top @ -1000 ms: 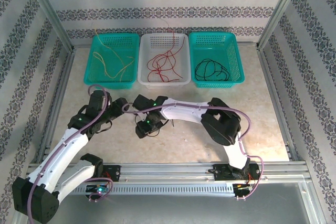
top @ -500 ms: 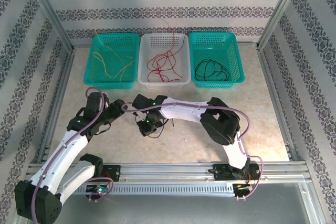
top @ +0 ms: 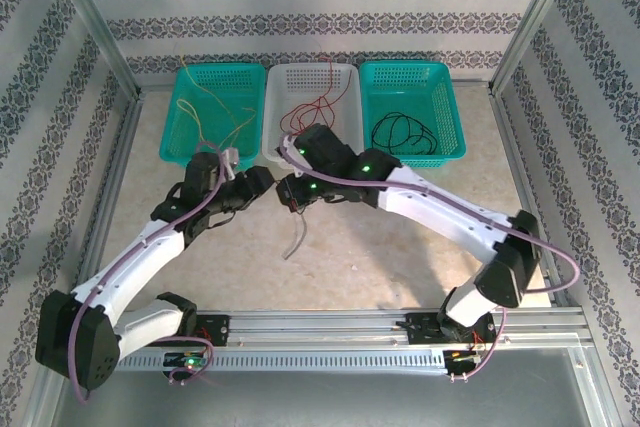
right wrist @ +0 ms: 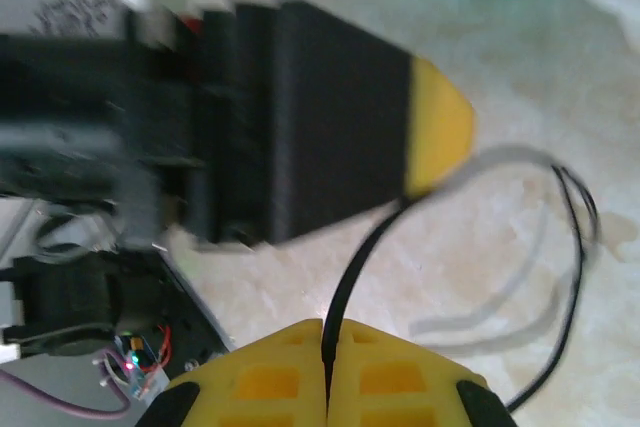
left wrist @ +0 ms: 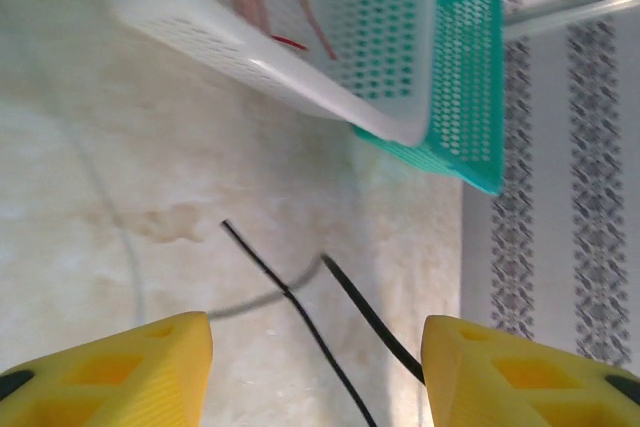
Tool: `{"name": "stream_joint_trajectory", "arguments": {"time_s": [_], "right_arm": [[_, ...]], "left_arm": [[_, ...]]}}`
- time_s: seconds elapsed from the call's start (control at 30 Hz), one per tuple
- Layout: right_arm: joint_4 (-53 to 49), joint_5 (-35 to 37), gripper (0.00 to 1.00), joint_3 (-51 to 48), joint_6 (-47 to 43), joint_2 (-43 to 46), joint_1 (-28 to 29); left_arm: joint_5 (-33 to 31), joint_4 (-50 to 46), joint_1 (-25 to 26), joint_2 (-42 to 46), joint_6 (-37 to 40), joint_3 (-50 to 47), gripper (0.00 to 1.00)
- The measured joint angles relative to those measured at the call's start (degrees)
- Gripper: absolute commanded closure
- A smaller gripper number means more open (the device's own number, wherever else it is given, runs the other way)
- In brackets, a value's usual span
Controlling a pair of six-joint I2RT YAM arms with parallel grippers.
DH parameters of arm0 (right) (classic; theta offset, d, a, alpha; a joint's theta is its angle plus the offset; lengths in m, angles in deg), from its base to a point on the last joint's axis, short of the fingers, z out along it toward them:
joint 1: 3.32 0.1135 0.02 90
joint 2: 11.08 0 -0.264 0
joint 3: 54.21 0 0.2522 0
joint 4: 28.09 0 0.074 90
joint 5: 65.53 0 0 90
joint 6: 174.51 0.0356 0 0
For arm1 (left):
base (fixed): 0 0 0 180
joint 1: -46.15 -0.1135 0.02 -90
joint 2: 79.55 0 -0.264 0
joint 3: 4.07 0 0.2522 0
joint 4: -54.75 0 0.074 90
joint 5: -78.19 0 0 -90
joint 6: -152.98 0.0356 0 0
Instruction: Untangle the cables
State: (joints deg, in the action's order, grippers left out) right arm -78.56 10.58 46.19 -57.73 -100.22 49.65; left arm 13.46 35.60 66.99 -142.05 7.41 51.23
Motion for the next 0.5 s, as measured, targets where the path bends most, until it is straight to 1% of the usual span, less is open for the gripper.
{"name": "stream_joint_trajectory", "arguments": {"time_s": [0.07,0.2,0.43,0.5], "right_arm": [[0.0,0.7,1.00,0.9,0.0,2.1,0.0],[0.0,2.2,1.00,1.9,0.2,7.0,-1.3],[0.3,3.9,1.00,3.1,1.8,14.5,-8.1],[0.5,3.7,1.00,3.1,2.4,15.9,-11.1]], "left_arm": [[0.2,2.0,2.0,-1.1,0.0,0.9,0.43],[0.2,4.8,4.0,-3.1,-0.3,1.0,0.44],[0.8,5.9,7.3,-5.5,-0.4,1.1,0.44],[0.8,5.9,8.1,-5.5,-0.4,1.3,0.44]]}}
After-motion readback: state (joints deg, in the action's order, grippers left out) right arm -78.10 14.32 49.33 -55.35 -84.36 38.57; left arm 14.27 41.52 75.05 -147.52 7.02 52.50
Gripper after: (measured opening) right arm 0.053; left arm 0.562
